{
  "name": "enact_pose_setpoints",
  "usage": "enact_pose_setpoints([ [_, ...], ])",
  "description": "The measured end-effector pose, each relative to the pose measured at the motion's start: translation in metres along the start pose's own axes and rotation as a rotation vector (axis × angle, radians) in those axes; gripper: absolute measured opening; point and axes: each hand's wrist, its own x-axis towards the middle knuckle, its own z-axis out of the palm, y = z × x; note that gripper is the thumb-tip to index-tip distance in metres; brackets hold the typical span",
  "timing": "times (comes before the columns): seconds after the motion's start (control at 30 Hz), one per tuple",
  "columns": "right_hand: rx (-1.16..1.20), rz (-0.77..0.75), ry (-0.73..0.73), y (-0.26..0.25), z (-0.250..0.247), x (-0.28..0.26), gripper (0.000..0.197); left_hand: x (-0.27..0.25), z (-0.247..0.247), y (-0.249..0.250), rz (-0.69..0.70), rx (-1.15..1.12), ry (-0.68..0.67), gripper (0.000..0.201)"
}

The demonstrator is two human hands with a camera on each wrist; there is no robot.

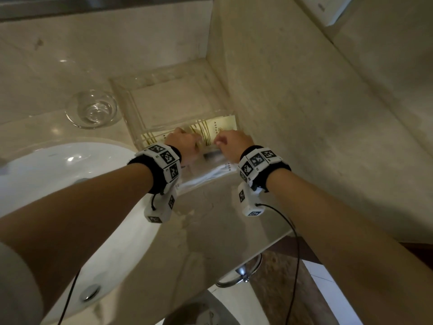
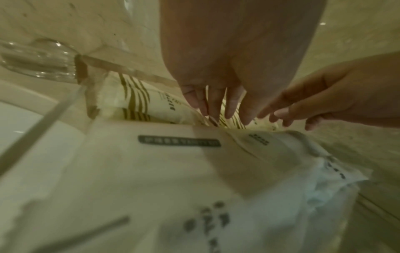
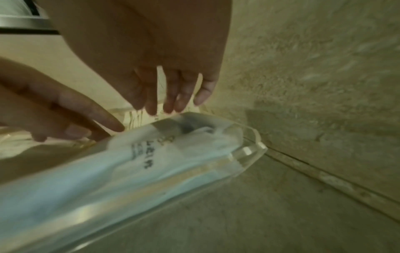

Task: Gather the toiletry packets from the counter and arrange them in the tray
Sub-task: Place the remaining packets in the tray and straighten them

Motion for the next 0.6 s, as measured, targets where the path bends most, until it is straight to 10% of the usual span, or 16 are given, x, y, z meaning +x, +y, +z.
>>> enact_pose_setpoints([
  [0.6, 0.165, -0.205, -0.114, 0.006, 0.013, 0.016, 0.046, -0.001, -0.001, 0.002, -0.110, -0.162, 0.043, 0.047],
])
